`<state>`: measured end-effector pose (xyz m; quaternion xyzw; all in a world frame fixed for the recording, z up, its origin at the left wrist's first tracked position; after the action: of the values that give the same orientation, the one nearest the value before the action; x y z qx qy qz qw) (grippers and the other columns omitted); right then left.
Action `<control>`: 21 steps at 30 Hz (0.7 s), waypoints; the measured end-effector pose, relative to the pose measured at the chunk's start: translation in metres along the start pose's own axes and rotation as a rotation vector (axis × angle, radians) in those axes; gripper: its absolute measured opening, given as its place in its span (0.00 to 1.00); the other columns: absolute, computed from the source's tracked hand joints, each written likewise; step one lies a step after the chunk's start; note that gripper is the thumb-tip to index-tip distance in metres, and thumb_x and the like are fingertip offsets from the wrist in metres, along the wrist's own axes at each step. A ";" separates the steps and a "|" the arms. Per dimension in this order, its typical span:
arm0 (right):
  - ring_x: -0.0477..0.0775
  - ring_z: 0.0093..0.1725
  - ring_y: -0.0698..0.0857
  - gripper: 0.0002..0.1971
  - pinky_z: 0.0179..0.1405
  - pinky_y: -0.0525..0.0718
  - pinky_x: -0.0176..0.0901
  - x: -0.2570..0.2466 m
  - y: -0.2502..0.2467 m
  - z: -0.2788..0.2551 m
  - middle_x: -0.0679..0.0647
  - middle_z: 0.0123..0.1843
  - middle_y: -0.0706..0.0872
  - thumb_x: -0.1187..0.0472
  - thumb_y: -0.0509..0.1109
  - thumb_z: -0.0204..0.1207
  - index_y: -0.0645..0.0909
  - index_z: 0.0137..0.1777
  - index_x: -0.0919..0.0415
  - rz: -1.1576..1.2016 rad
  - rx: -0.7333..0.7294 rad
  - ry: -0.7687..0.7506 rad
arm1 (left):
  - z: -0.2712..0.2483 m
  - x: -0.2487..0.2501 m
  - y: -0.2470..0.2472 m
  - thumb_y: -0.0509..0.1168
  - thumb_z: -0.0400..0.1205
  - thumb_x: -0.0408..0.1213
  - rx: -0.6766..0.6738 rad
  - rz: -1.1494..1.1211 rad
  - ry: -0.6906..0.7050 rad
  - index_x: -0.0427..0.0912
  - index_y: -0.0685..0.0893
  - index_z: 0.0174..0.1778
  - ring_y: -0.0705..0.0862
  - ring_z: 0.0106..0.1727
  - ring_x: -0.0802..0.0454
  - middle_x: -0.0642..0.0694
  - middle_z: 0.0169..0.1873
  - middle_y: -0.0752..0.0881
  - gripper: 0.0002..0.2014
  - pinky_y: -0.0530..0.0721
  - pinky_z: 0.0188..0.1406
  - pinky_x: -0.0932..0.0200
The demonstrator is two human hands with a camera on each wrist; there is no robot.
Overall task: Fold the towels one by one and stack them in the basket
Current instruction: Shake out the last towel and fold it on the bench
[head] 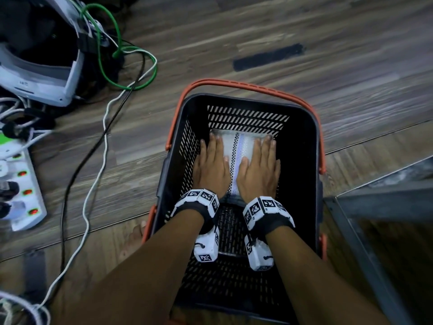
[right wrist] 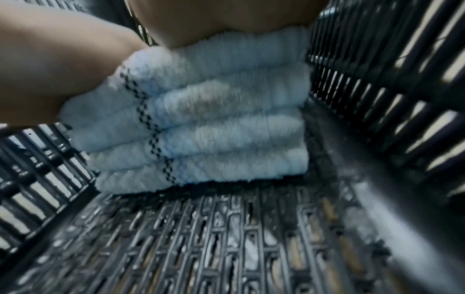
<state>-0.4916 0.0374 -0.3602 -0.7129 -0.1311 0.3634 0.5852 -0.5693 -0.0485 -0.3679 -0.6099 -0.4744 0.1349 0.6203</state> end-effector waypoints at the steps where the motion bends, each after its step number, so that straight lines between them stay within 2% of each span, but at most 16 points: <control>1: 0.53 0.84 0.42 0.30 0.80 0.50 0.60 0.000 -0.001 0.000 0.54 0.86 0.43 0.52 0.49 0.83 0.48 0.83 0.58 -0.015 -0.042 0.007 | 0.000 0.001 -0.001 0.40 0.87 0.44 -0.019 0.019 -0.012 0.43 0.41 0.82 0.40 0.83 0.44 0.45 0.83 0.42 0.28 0.50 0.82 0.47; 3: 0.52 0.84 0.38 0.31 0.80 0.47 0.61 -0.001 -0.006 0.002 0.54 0.85 0.39 0.52 0.48 0.84 0.44 0.84 0.59 -0.043 -0.141 0.011 | 0.000 0.004 -0.005 0.40 0.87 0.44 -0.074 0.055 -0.028 0.43 0.41 0.82 0.39 0.83 0.44 0.46 0.83 0.41 0.28 0.53 0.82 0.44; 6: 0.53 0.84 0.36 0.31 0.80 0.45 0.62 -0.002 -0.026 0.002 0.56 0.85 0.36 0.51 0.47 0.84 0.44 0.83 0.60 -0.083 -0.334 -0.002 | -0.002 0.009 -0.022 0.43 0.87 0.43 -0.252 0.102 -0.072 0.44 0.41 0.82 0.39 0.83 0.44 0.47 0.83 0.38 0.28 0.52 0.81 0.41; 8: 0.55 0.84 0.43 0.28 0.80 0.49 0.61 -0.004 -0.049 -0.004 0.58 0.85 0.44 0.53 0.49 0.83 0.53 0.81 0.61 -0.105 -0.451 -0.020 | -0.012 0.016 -0.043 0.45 0.86 0.41 -0.373 0.178 -0.086 0.41 0.48 0.82 0.45 0.83 0.43 0.45 0.83 0.44 0.27 0.55 0.79 0.39; 9: 0.57 0.83 0.52 0.25 0.79 0.56 0.60 -0.005 -0.067 -0.010 0.61 0.84 0.53 0.53 0.50 0.83 0.61 0.78 0.63 -0.115 -0.500 -0.026 | -0.021 0.022 -0.058 0.46 0.86 0.41 -0.413 0.211 -0.079 0.40 0.56 0.80 0.52 0.82 0.42 0.42 0.82 0.52 0.25 0.61 0.77 0.39; 11: 0.63 0.71 0.74 0.20 0.67 0.73 0.55 -0.007 -0.096 -0.024 0.65 0.72 0.74 0.52 0.52 0.82 0.74 0.65 0.65 -0.129 -0.614 -0.033 | -0.037 0.030 -0.081 0.49 0.85 0.42 -0.475 0.226 -0.075 0.38 0.72 0.68 0.71 0.72 0.40 0.37 0.73 0.71 0.19 0.72 0.66 0.44; 12: 0.64 0.62 0.80 0.19 0.59 0.78 0.52 -0.008 -0.112 -0.034 0.66 0.63 0.79 0.52 0.53 0.82 0.76 0.60 0.66 -0.127 -0.670 -0.052 | -0.048 0.034 -0.094 0.49 0.85 0.44 -0.492 0.211 -0.075 0.38 0.75 0.62 0.77 0.66 0.39 0.36 0.67 0.77 0.18 0.75 0.60 0.46; 13: 0.64 0.55 0.82 0.18 0.52 0.78 0.50 -0.010 -0.132 -0.044 0.65 0.55 0.81 0.51 0.54 0.82 0.76 0.53 0.66 -0.123 -0.712 -0.078 | -0.059 0.040 -0.109 0.49 0.86 0.46 -0.497 0.190 -0.072 0.36 0.77 0.60 0.80 0.61 0.38 0.36 0.63 0.79 0.19 0.77 0.57 0.48; 15: 0.62 0.45 0.81 0.17 0.41 0.74 0.47 -0.013 -0.176 -0.062 0.61 0.42 0.78 0.51 0.56 0.82 0.73 0.40 0.64 -0.109 -0.736 -0.119 | -0.081 0.057 -0.145 0.50 0.86 0.49 -0.466 0.170 -0.032 0.35 0.77 0.59 0.81 0.58 0.38 0.35 0.60 0.81 0.21 0.80 0.56 0.48; 17: 0.61 0.43 0.81 0.19 0.36 0.71 0.46 -0.017 -0.230 -0.074 0.58 0.36 0.76 0.50 0.57 0.82 0.72 0.34 0.61 -0.096 -0.681 -0.141 | -0.100 0.084 -0.187 0.50 0.86 0.50 -0.389 0.162 0.018 0.35 0.77 0.60 0.81 0.58 0.37 0.36 0.60 0.81 0.22 0.80 0.57 0.47; 18: 0.62 0.46 0.82 0.18 0.39 0.74 0.47 -0.020 -0.261 -0.081 0.59 0.39 0.79 0.50 0.57 0.82 0.76 0.38 0.61 -0.084 -0.643 -0.155 | -0.110 0.100 -0.209 0.51 0.85 0.50 -0.340 0.159 0.048 0.36 0.78 0.59 0.81 0.58 0.37 0.36 0.59 0.81 0.21 0.80 0.56 0.48; 19: 0.63 0.51 0.83 0.18 0.46 0.77 0.49 -0.021 -0.292 -0.091 0.61 0.46 0.84 0.51 0.56 0.83 0.81 0.46 0.63 -0.068 -0.609 -0.160 | -0.121 0.118 -0.230 0.52 0.85 0.50 -0.294 0.159 0.084 0.37 0.78 0.57 0.81 0.57 0.37 0.36 0.58 0.82 0.20 0.80 0.55 0.48; 21: 0.63 0.60 0.82 0.20 0.57 0.77 0.48 -0.023 -0.356 -0.109 0.64 0.60 0.84 0.52 0.56 0.84 0.80 0.61 0.66 -0.043 -0.519 -0.147 | -0.143 0.160 -0.275 0.52 0.84 0.48 -0.194 0.169 0.196 0.37 0.81 0.51 0.83 0.53 0.37 0.35 0.54 0.85 0.19 0.82 0.53 0.47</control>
<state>-0.3493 0.0427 -0.0155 -0.8079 -0.2772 0.3558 0.3794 -0.4919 -0.0794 -0.0293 -0.7150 -0.3694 0.0800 0.5881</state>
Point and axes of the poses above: each hand's wrist, its own z-axis towards the middle knuckle, its own y-axis out of the palm, x = y × z, the point moved 3 cm from there along z, towards the middle knuckle
